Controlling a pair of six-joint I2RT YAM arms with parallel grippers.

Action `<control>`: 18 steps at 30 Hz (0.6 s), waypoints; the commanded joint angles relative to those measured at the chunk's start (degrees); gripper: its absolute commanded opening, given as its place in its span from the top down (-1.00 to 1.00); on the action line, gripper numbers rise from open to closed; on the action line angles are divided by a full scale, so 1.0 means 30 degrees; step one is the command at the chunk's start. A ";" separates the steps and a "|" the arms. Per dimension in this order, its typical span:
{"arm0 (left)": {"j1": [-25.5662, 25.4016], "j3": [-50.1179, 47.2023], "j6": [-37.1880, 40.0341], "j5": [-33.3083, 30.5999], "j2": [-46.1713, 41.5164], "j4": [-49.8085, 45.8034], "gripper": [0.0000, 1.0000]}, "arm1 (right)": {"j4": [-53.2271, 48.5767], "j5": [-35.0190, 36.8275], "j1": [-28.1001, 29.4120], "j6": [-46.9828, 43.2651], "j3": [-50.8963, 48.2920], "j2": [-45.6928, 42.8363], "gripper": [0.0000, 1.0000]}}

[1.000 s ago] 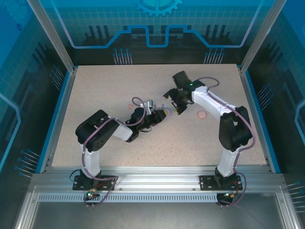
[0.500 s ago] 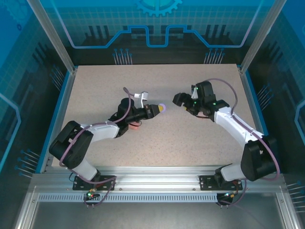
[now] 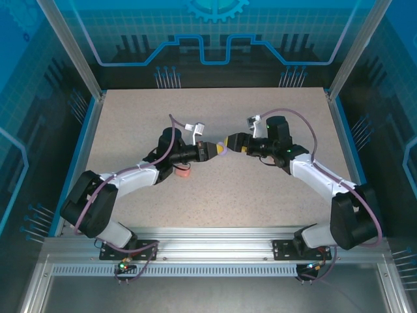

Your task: Insert wireless bluetooth earbuds into charging case

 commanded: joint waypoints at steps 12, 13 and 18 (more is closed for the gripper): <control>0.0068 0.0614 0.0520 0.0313 -0.0775 -0.0117 1.00 | 0.1550 -0.0122 -0.1073 0.0056 -0.1628 0.2059 -0.46; 0.0070 0.0614 0.0553 0.0286 -0.0868 -0.0152 1.00 | 0.1654 -0.0155 -0.1333 0.0149 -0.1789 0.2207 -0.45; 0.0122 0.0588 0.0640 0.0223 -0.1015 -0.0170 1.00 | 0.1606 -0.0477 -0.2016 0.0323 -0.2264 0.2158 -0.41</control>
